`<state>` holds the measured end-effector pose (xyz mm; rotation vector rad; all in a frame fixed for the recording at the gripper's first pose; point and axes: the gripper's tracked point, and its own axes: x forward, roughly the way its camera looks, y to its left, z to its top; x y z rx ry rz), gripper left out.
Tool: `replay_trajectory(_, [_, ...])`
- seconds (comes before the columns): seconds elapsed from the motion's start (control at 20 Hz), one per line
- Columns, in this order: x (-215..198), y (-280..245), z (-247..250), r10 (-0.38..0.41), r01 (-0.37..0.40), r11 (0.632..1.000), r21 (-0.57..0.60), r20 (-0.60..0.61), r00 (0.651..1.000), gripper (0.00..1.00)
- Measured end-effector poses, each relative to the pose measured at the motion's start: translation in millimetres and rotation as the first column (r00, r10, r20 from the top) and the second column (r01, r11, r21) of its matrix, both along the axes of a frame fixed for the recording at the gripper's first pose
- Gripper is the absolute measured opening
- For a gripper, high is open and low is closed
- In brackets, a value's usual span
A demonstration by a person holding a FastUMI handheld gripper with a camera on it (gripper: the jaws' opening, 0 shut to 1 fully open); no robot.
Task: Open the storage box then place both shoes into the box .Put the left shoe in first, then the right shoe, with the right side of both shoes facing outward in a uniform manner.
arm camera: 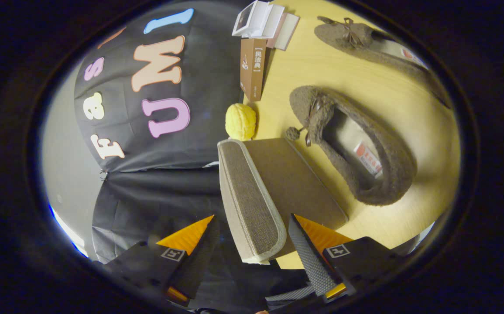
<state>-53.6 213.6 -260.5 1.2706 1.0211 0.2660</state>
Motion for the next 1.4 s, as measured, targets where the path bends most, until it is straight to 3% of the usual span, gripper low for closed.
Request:
replay_trajectory(0.25, [-8,14,-2,0.034,-0.031,0.997,0.067,-0.041,0.999,1.00])
replay_trajectory(0.55, [4,-4,14,-0.066,0.074,0.978,0.197,-0.045,0.997,0.98])
replay_trajectory(0.65, [4,-8,23,-0.081,0.085,0.973,0.216,-0.026,0.996,0.88])
replay_trajectory(0.95, [2,-3,37,-0.038,0.024,0.977,0.211,0.061,0.997,0.59])
replay_trajectory(1.1, [-5,1,40,-0.002,-0.014,0.984,0.176,0.089,0.996,0.44])
replay_trajectory(1.15, [-6,4,43,0.007,-0.024,0.986,0.163,0.104,0.994,0.44])
replay_trajectory(1.35, [-4,4,61,0.022,-0.041,0.994,0.103,0.179,0.984,0.17])
replay_trajectory(1.4, [-3,7,71,0.026,-0.050,0.993,0.109,0.209,0.978,0.16])
